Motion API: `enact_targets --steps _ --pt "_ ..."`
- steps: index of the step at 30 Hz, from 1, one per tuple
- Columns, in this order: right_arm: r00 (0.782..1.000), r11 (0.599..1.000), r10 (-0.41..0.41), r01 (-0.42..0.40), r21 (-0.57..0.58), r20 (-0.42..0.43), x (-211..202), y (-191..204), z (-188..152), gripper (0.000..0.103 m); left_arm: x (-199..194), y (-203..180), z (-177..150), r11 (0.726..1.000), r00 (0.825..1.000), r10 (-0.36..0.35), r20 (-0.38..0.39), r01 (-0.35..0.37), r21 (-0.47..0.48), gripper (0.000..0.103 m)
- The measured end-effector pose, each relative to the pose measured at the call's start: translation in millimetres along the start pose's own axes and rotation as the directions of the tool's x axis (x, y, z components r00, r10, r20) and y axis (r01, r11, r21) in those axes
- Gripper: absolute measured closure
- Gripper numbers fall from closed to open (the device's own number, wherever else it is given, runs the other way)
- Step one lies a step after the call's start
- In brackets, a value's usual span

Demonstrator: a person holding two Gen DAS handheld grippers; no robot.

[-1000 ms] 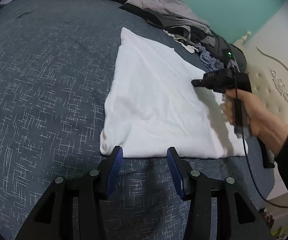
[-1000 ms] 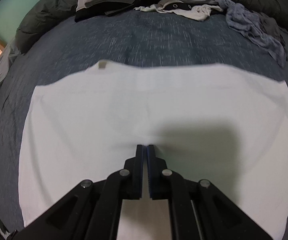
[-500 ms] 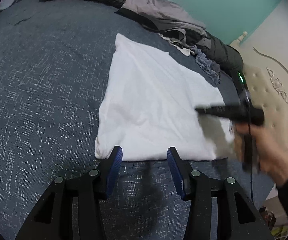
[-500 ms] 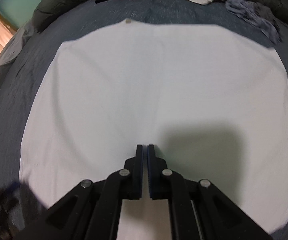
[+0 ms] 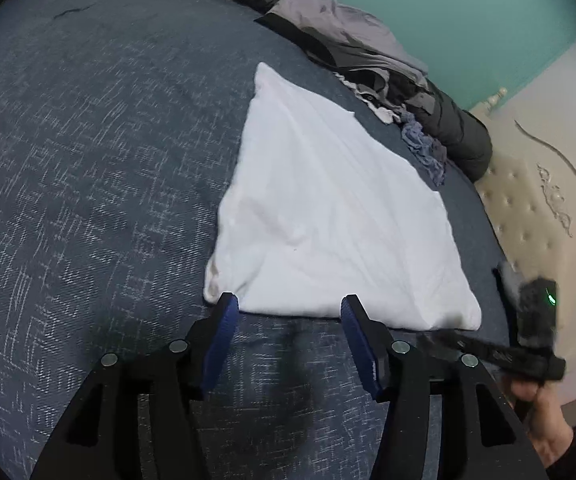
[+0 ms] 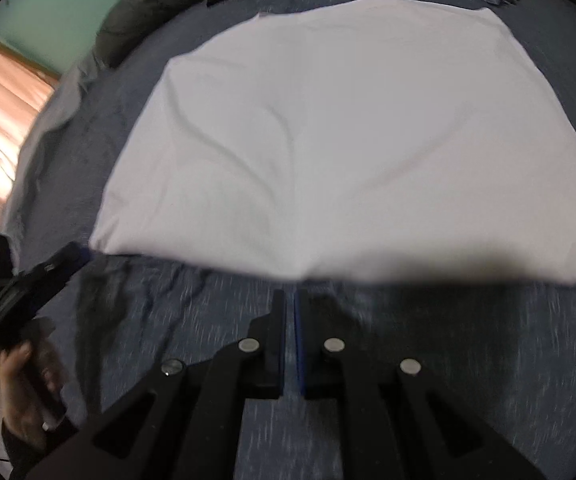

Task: Fold clothes
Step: 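Grasp the white shirt corner with the left tool and fold it across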

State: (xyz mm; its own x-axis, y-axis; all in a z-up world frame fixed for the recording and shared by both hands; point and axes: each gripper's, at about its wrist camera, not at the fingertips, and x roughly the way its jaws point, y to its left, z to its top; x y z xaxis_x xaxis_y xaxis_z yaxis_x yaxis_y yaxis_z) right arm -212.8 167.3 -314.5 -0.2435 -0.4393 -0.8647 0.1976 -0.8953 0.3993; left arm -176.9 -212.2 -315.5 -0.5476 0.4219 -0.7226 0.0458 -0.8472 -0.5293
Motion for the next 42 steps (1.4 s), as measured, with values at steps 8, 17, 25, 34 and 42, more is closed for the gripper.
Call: enact_targets --steps 8,17,25,34,42 --pt "0.977 0.989 0.083 -0.104 0.102 0.195 -30 -46 -23 0.098 12 7 -8 0.997 0.999 0.035 -0.025 -0.037 -0.064 0.038" --pt "0.943 0.977 0.115 -0.165 0.137 0.312 -36 -86 -36 0.098 25 28 -14 0.957 0.998 -0.06 0.017 0.063 -0.283 0.038" --pt "0.922 0.968 0.147 -0.209 0.141 0.357 -42 -102 -37 0.098 30 26 0 0.949 0.997 0.013 0.073 0.011 -0.317 0.039" --pt "0.915 0.974 0.064 -0.144 0.174 0.399 -60 -124 -35 0.098 38 9 15 0.966 0.995 0.076 0.062 -0.058 -0.253 0.087" --pt "0.894 0.934 0.065 -0.21 0.288 0.443 -70 -163 -43 0.098 21 -21 27 0.986 0.995 0.045 0.088 -0.03 -0.161 0.097"
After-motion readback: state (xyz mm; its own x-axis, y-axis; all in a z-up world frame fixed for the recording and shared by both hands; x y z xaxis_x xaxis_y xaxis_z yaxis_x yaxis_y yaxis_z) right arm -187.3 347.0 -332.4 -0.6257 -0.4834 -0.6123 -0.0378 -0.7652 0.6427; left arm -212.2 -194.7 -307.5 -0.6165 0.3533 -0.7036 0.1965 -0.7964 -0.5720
